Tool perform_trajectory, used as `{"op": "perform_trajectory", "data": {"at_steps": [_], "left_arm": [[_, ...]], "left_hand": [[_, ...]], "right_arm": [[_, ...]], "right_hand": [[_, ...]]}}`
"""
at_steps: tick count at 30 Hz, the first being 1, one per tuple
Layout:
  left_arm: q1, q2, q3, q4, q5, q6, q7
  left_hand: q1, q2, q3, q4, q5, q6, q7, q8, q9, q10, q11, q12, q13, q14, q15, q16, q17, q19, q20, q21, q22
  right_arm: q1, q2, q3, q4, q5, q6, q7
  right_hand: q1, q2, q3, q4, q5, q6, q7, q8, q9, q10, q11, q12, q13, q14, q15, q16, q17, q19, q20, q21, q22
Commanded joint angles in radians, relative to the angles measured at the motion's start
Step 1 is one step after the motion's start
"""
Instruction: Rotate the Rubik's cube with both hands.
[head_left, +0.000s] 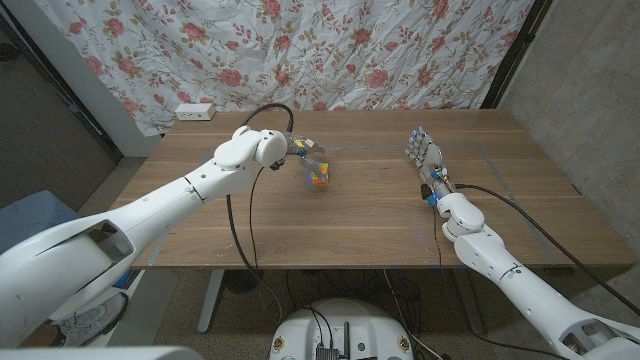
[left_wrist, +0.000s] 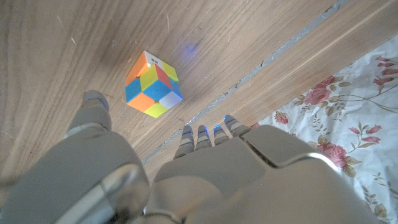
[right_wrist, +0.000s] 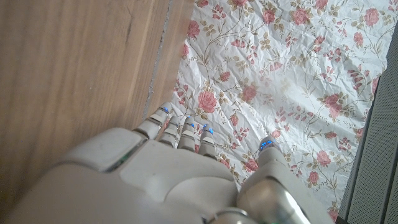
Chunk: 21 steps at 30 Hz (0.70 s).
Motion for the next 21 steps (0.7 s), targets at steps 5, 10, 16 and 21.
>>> {"op": "perform_trajectory", "data": {"at_steps": [5, 10, 16, 21], "left_arm": [[0.13, 0.013, -0.154, 0.025, -0.303, -0.001, 0.259], [0.157, 0.012, -0.172, 0.024, -0.371, 0.011, 0.324], [0.191, 0.008, -0.197, 0.033, -0.458, -0.001, 0.41], [0.221, 0.006, -0.222, 0.043, -0.527, -0.023, 0.48]], "left_hand": [[-0.036, 0.025, 0.004, 0.012, -0.002, -0.006, -0.012, 0.013, 0.003, -0.017, -0.008, 0.011, 0.001, -0.023, -0.007, 0.008, 0.002, -0.014, -0.001, 0.007, 0.003], [-0.042, 0.029, 0.004, 0.013, -0.003, 0.0, -0.009, 0.016, 0.003, -0.012, -0.008, 0.014, 0.0, -0.019, -0.008, 0.009, 0.002, -0.014, 0.001, 0.008, 0.003], [-0.051, 0.038, 0.005, 0.015, -0.004, 0.011, -0.003, 0.019, 0.002, -0.004, -0.012, 0.018, 0.0, -0.01, -0.006, 0.012, 0.002, -0.014, -0.001, 0.009, 0.003], [-0.062, 0.05, 0.008, 0.017, -0.004, 0.022, -0.009, 0.022, 0.002, 0.007, -0.024, 0.022, -0.001, 0.0, -0.015, 0.014, 0.002, -0.008, -0.008, 0.013, 0.003]], "right_arm": [[0.015, 0.008, -0.007, 0.025, -0.021, 0.012, -0.008], [0.029, -0.001, -0.014, 0.048, -0.032, 0.026, 0.019], [0.039, -0.003, -0.013, 0.072, -0.028, 0.05, 0.048], [0.043, 0.003, -0.011, 0.084, -0.025, 0.064, 0.056]], "right_hand": [[-0.019, -0.013, -0.009, 0.006, 0.002, -0.004, 0.001, -0.001, 0.001, 0.011, 0.007, 0.002, 0.002, -0.003, 0.0, -0.001, 0.004, -0.003, 0.008, -0.001, 0.002], [-0.027, -0.015, -0.013, 0.01, 0.003, -0.003, 0.001, 0.0, 0.001, 0.01, 0.007, 0.002, 0.002, -0.007, -0.001, -0.003, 0.005, -0.006, 0.004, -0.001, 0.002], [-0.041, -0.018, -0.019, 0.016, 0.005, -0.004, 0.0, 0.0, 0.001, 0.004, 0.005, -0.001, 0.002, -0.01, -0.005, -0.004, 0.006, -0.008, 0.002, -0.001, 0.002], [-0.05, -0.019, -0.023, 0.02, 0.007, -0.011, 0.006, -0.003, 0.001, 0.005, 0.004, 0.0, 0.002, -0.008, -0.008, -0.003, 0.007, -0.008, 0.002, -0.001, 0.002]]}}
